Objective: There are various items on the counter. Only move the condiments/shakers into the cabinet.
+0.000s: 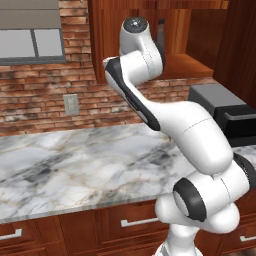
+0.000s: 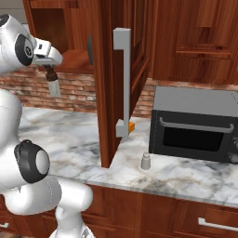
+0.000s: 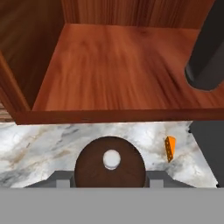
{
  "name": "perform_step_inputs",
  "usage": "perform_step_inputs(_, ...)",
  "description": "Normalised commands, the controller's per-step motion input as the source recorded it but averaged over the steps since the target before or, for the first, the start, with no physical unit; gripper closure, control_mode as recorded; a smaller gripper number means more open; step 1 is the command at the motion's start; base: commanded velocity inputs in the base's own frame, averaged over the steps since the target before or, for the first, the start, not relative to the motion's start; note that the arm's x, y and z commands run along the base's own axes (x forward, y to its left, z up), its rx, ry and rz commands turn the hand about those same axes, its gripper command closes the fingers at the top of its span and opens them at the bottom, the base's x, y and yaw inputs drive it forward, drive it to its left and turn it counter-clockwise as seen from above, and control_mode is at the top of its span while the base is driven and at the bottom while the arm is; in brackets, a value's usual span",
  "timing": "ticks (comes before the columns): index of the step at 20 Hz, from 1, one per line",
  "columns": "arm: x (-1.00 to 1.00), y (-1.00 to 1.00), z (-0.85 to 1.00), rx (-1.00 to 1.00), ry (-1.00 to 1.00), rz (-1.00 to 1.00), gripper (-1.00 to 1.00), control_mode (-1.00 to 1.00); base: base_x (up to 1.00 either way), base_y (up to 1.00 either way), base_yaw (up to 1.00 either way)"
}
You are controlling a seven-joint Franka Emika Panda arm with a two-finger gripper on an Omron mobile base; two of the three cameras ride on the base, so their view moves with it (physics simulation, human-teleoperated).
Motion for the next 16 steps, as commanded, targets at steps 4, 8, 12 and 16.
perform_step_inputs(4, 0.34, -0.07, 0.10, 0.00, -0.03, 0.00, 1.00, -1.00, 0.00, 0.00, 0.00)
perform_step_inputs(8, 0.36, 0.00, 0.07, 0.00, -0.13, 0.00, 1.00, -1.00, 0.00, 0.00, 0.00)
perform_step_inputs(12, 0.46, 0.00, 0.08, 0.00, -0.14, 0.00, 1.00, -1.00, 0.00, 0.00, 0.00)
perform_step_inputs(16, 0.60, 0.00, 0.04, 0.00, -0.03, 0.00, 1.00, -1.00, 0.00, 0.00, 0.00)
